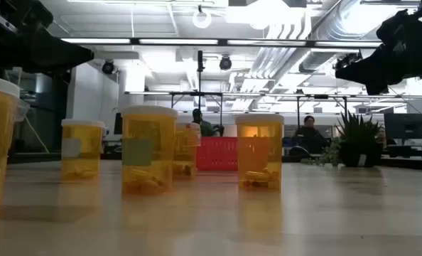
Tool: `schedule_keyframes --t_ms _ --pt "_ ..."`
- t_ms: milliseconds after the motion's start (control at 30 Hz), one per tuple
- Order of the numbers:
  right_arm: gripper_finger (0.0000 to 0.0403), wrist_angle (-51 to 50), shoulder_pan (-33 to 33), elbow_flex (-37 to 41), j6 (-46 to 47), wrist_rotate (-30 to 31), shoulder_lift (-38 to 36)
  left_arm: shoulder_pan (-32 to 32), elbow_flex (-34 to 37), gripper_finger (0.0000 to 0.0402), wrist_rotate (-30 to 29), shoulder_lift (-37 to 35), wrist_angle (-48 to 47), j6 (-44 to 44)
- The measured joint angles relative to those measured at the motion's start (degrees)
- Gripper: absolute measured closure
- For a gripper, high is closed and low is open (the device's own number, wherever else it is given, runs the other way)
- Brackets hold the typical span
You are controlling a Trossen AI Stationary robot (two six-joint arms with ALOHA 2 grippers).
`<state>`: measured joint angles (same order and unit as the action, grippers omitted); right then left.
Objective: Pick and place pill bottles into a basket
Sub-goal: Put the orange pill bottle into the red bin
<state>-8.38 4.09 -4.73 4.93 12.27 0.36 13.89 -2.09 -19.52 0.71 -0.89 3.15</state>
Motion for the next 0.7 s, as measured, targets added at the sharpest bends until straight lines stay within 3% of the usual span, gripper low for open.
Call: schedule_keyframes --t_ms 467,567,700 --pt "0.0390 0.0 0.0 0.0 0.3 -0.7 0.0 0.0 0.0 0.0327 -0.6 0.0 0.3 0.0" --pt "0.0357 0.1 0.0 0.0 1.6 -2.4 0.0 0.0 0.0 0.0312 -0.8 0.0 0.4 0.0" --pt "0.0278 2.9 0.0 0.0 2.4 -6.1 1.1 0.0 0.0 0.0247 -0.9 0.2 2.2 -0.3"
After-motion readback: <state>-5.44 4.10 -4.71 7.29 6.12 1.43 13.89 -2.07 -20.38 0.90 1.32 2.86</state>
